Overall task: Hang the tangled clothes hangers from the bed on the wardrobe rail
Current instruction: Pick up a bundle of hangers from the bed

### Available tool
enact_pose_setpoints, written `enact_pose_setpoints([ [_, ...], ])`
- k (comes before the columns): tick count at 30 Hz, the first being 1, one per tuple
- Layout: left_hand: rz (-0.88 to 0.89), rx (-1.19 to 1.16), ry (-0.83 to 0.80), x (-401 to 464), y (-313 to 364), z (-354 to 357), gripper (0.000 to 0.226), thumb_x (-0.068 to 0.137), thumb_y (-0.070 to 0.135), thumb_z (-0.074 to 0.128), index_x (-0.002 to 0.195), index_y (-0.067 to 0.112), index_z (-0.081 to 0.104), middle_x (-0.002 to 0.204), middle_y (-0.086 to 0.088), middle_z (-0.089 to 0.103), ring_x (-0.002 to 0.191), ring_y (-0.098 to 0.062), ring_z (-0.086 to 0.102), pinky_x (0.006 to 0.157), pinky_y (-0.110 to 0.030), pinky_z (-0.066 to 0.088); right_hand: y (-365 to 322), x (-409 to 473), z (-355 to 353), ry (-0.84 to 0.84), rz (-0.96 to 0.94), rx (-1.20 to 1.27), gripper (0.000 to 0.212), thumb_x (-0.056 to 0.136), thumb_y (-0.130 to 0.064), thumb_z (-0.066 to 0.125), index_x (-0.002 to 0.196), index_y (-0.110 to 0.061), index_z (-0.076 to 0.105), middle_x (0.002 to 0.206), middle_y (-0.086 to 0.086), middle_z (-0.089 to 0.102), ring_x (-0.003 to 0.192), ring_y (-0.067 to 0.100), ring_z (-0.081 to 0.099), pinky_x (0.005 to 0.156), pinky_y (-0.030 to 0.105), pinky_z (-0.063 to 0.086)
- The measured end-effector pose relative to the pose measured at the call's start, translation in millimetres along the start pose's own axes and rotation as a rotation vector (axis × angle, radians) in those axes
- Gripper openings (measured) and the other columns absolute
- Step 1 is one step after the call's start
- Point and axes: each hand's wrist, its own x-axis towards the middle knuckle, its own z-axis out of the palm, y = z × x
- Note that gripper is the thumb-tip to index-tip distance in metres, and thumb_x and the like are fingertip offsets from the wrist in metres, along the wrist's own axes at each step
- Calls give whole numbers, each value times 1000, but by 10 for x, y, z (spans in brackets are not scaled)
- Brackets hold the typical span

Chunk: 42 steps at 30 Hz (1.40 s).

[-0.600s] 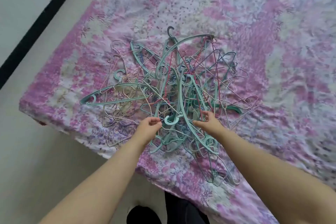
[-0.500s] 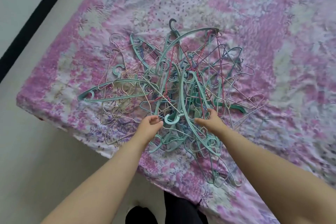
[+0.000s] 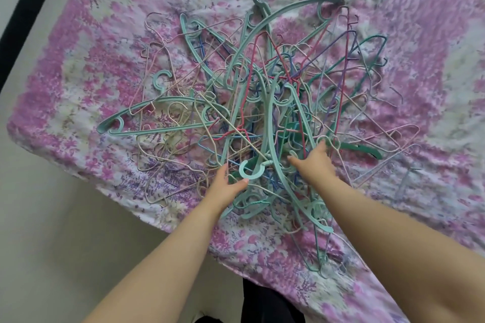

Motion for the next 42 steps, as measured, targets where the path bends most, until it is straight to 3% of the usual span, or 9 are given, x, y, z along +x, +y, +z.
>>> enact_pose_setpoints([
  [4,-43,-35,9,-37,3,79,83,87,31,69,153,24,19,155,-12,27,138,-23,35,106,-38,32,-32,-84,23,-54,52,11,70,83,-53,65,123,-11,25,79,6,48,56,22,46,50,32,33],
  [14,111,295,225,-636,228,234,78,88,59,53,152,25,22,162,3,1,148,-22,8,116,-46,17,-173,-947,-260,8,-141,157,29,81,-43,63,81,-18,49,76,12,61,82,34,62,71,37,46],
  [19,541,570,425,-1207,515,373,74,88,68,39,147,26,29,150,7,30,138,-13,28,109,-33,26,-223,-1442,-630,-23,-244,282,34,89,-41,59,110,-15,59,94,9,63,83,27,59,71,29,39],
  [24,309,91,-71,-1743,975,589,94,82,62,51,153,12,13,152,-1,33,132,-12,39,101,-23,30,-271,-1834,-870,-56,-241,449,62,81,-40,65,135,-18,46,117,10,61,99,25,61,85,32,45],
  [27,220,-71,-124,-1854,1144,681,129,50,78,58,151,8,18,152,-9,34,135,-17,38,109,-31,31,-270,-2128,-922,-125,-363,335,36,88,-27,59,122,-15,54,98,11,65,77,18,61,63,25,46],
  [31,127,-351,56,-1941,1162,666,27,82,32,73,67,10,71,64,-3,65,65,-15,61,65,-21,45,-212,-2517,-913,-162,-536,147,29,84,-28,57,108,-13,57,86,2,59,82,19,63,66,27,46],
  [32,125,-369,50,-1906,1077,631,39,86,17,67,47,11,66,50,0,57,50,-13,55,54,-20,41,-187,-2587,-925,-165,-549,123,34,82,-34,58,110,-16,55,88,0,56,81,17,60,68,27,45],
  [38,-15,-542,75,-2053,892,441,16,91,9,53,78,14,61,75,-4,58,57,-16,55,51,-24,46,-73,-2985,-1171,-369,-775,139,42,100,-34,43,140,-23,47,153,5,33,143,12,24,112,20,14],
  [42,0,-498,6,-2259,713,428,20,97,3,37,95,10,55,62,-5,51,44,-15,55,45,-24,50,68,-3204,-1302,-408,-753,355,31,101,-31,41,119,-22,66,114,5,65,107,12,57,100,33,41],
])
